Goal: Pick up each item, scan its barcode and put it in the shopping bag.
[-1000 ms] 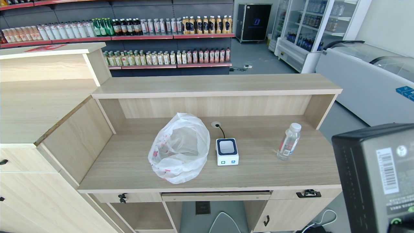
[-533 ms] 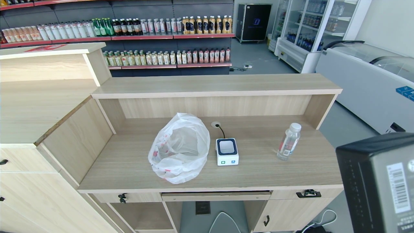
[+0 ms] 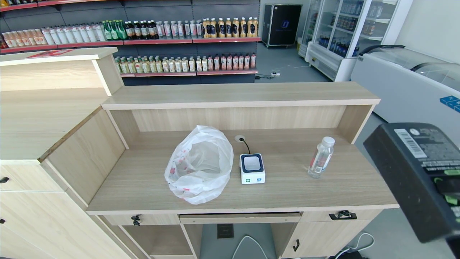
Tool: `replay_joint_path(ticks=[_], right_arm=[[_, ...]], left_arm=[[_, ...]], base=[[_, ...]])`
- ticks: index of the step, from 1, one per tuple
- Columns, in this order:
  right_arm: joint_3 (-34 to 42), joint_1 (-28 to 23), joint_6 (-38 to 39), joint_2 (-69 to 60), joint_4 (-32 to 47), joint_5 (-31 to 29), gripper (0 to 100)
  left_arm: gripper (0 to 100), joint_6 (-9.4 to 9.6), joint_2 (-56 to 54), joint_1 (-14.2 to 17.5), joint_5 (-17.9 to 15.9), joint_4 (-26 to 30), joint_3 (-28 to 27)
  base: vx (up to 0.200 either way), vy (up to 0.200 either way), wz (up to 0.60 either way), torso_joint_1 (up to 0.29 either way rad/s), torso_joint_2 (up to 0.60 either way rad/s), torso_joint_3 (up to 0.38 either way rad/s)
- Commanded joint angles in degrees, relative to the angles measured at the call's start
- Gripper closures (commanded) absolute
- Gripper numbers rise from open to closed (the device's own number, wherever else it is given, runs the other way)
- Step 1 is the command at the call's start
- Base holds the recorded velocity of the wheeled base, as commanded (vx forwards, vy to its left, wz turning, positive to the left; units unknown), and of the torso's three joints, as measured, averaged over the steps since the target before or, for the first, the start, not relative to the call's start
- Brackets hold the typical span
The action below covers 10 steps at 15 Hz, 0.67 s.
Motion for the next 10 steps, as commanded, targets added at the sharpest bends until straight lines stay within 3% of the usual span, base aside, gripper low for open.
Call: replay_joint_path(ticks=[1, 2, 4, 6, 8, 10], right_arm=[[-1.4, -9.4, 21.4, -0.8, -0.3, -9.0, 100], [-1.5, -10.7, 32.9, -0.6, -0.2, -18.2, 100], [-5.0, -11.8, 51.8, 1.8, 3.4, -43.8, 100], [-15.2, -12.5, 67.1, 6.2, 20.7, -66.1, 100], [-29.8, -19.7, 86.9, 13.9, 44.5, -68.3, 100], [-38.1, -24.5, 96.1, 19.2, 53.5, -63.2, 100]], left_arm=[[0, -0.02, 0.0, 0.0, 0.0, 0.0, 0.0], [0, -0.02, 0.0, 0.0, 0.0, 0.0, 0.0], [0, -0.02, 0.0, -0.1, 0.0, 0.0, 0.0], [0, -0.02, 0.0, 0.0, 0.0, 0.0, 0.0], [0, -0.02, 0.0, 0.0, 0.0, 0.0, 0.0], [0, -0.02, 0.0, 0.0, 0.0, 0.0, 0.0]], base=[[0.0, 0.0, 0.0, 0.0, 0.0, 0.0], [0.0, 0.0, 0.0, 0.0, 0.0, 0.0], [0.0, 0.0, 0.0, 0.0, 0.0, 0.0], [0.0, 0.0, 0.0, 0.0, 0.0, 0.0], [0.0, 0.0, 0.0, 0.0, 0.0, 0.0], [0.0, 0.0, 0.0, 0.0, 0.0, 0.0]])
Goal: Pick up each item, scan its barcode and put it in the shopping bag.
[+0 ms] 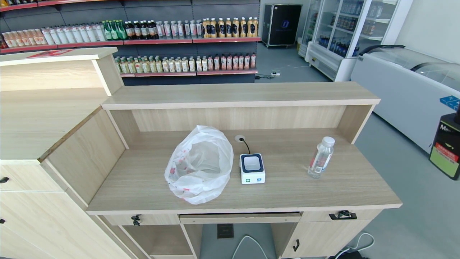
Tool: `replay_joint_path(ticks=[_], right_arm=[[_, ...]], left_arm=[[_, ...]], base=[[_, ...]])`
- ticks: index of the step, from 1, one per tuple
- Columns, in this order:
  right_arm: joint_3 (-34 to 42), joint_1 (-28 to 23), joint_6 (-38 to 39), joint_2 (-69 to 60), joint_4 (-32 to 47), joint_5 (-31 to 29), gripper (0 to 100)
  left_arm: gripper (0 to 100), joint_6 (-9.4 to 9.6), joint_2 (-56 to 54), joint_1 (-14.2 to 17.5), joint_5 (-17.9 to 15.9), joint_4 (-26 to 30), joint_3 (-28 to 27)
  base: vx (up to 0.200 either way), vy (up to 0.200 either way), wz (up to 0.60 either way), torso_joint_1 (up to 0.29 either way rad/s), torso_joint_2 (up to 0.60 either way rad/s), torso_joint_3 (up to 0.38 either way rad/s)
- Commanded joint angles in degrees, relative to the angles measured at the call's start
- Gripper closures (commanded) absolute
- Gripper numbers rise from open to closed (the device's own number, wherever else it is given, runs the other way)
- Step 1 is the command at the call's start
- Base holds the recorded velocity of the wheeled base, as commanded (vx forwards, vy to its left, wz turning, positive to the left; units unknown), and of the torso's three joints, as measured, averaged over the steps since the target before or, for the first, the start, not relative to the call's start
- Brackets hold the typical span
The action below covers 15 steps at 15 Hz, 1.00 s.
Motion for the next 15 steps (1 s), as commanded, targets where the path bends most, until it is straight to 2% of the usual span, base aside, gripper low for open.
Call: replay_joint_path(ticks=[1, 4, 6, 9, 12, 15], right_arm=[[-12.5, -10.4, 8.6, 11.2, 8.7, 4.6, 100], [-11.4, -15.2, 9.1, 11.6, 7.9, 14.4, 100], [-10.8, -15.9, 10.7, 11.0, 6.6, 18.6, 100], [-10.8, -12.4, 14.7, 12.5, 4.2, 20.3, 100], [-9.7, -11.8, 16.7, 13.6, 4.0, 20.4, 100], [-5.6, -11.4, 19.8, 15.6, -3.4, 22.0, 100]], left_arm=[[0, -0.02, 0.0, 0.0, 0.0, 0.0, 0.0], [0, -0.02, 0.0, 0.0, 0.0, 0.0, 0.0], [0, -0.02, 0.0, 0.0, 0.0, 0.0, 0.0], [0, -0.02, 0.0, 0.0, 0.0, 0.0, 0.0], [0, -0.02, 0.0, 0.0, 0.0, 0.0, 0.0], [0, -0.02, 0.0, 0.0, 0.0, 0.0, 0.0]], base=[[0.0, 0.0, 0.0, 0.0, 0.0, 0.0], [0.0, 0.0, 0.0, 0.0, 0.0, 0.0], [0.0, 0.0, 0.3, -0.001, 0.0, 0.001], [0.0, 0.0, 0.6, 0.004, 0.0, 0.005], [0.0, 0.0, 0.6, 0.014, 0.01, -0.002], [0.0, 0.0, 0.6, 0.001, 0.0, 0.004]])
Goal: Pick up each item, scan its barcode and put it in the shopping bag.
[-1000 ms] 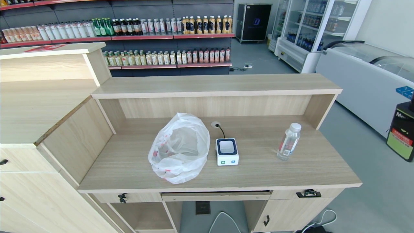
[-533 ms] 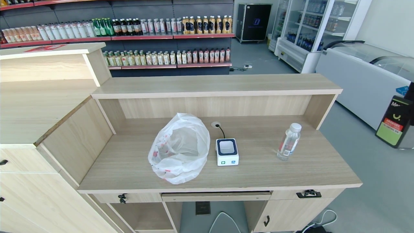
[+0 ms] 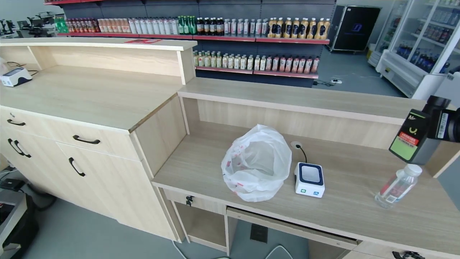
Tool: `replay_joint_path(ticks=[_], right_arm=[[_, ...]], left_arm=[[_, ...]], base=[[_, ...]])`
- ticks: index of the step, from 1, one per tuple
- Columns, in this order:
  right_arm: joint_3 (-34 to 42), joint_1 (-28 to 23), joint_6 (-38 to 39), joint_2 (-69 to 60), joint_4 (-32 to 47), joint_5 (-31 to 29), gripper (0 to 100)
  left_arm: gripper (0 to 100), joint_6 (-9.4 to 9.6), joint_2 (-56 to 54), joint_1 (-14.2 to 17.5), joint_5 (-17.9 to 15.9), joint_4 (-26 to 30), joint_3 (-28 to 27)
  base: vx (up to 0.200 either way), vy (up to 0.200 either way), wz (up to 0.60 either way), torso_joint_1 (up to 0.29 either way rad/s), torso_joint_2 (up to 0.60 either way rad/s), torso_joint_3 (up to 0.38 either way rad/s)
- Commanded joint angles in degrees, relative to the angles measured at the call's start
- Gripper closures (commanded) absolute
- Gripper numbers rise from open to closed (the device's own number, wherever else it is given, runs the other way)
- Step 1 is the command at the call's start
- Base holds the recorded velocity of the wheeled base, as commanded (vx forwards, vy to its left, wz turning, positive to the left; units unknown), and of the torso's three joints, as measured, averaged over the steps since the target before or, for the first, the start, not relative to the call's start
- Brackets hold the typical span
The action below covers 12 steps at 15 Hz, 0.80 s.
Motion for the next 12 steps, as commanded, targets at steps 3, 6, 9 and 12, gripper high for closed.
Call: replay_joint_path(ticks=[3, 6, 9, 12], right_arm=[[11.0, -3.6, 3.3, 4.6, -16.2, 11.4, 100], [14.7, -8.3, 7.8, 10.1, -24.1, 18.1, 100], [15.7, -11.9, 11.4, 14.7, -28.7, 22.5, 100], [16.5, -14.8, 12.0, 20.3, -32.9, 29.7, 100]], left_arm=[[0, -0.02, 0.0, 0.0, 0.0, 0.0, 0.0], [0, -0.02, 0.0, 0.0, 0.0, 0.0, 0.0], [0, -0.02, 0.0, -0.1, 0.0, 0.0, 0.0], [0, -0.02, 0.0, 0.0, 0.0, 0.0, 0.0]], base=[[0.0, 0.0, 0.0, 0.0, 0.0, 0.0], [0.0, 0.0, 0.0, 0.0, 0.0, 0.0], [0.0, 0.0, 0.0, 0.0, 0.0, 0.0], [0.0, 0.0, 0.0, 0.0, 0.0, 0.0]])
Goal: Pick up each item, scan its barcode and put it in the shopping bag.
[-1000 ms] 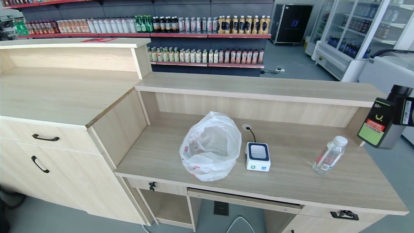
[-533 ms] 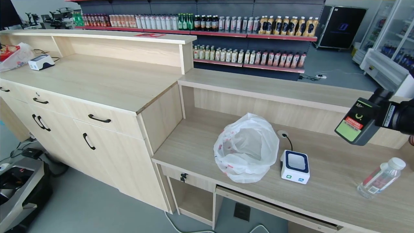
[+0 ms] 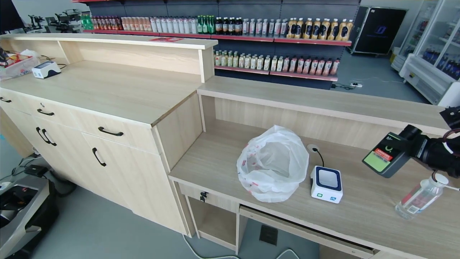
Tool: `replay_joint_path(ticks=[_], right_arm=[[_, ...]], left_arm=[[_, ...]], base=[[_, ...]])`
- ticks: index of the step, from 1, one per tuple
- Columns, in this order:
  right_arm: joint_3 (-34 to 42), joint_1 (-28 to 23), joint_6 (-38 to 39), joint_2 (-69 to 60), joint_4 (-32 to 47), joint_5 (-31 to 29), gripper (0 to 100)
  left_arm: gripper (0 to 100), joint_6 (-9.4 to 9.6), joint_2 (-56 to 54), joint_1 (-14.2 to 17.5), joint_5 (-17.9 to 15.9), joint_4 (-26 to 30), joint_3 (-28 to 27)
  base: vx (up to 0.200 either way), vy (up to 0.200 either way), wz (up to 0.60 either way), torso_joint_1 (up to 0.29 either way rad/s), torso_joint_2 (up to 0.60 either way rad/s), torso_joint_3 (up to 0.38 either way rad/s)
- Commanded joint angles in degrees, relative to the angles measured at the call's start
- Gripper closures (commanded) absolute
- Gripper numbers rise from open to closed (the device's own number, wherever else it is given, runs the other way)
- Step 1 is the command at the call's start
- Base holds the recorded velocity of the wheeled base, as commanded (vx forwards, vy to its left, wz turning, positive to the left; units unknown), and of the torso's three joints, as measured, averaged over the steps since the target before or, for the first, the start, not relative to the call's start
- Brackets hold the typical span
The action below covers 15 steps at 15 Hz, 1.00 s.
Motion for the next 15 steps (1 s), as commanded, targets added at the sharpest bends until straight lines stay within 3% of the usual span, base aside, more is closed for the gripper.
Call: replay_joint_path(ticks=[1, 4, 15], right_arm=[[0.6, -1.9, 0.1, 6.0, -1.8, 2.1, 100], [1.5, -3.6, -0.3, 10.3, -7.5, 4.0, 100], [1.2, -4.9, -3.7, 18.8, -12.7, 5.5, 100]], left_arm=[[0, -0.02, 0.0, 0.0, 0.0, 0.0, 0.0], [0, -0.02, 0.0, 0.0, 0.0, 0.0, 0.0], [0, -0.02, 0.0, 0.0, 0.0, 0.0, 0.0]], base=[[0.0, 0.0, 0.0, 0.0, 0.0, 0.0], [0.0, 0.0, 0.0, 0.0, 0.0, 0.0], [0.0, 0.0, 0.0, 0.0, 0.0, 0.0]])
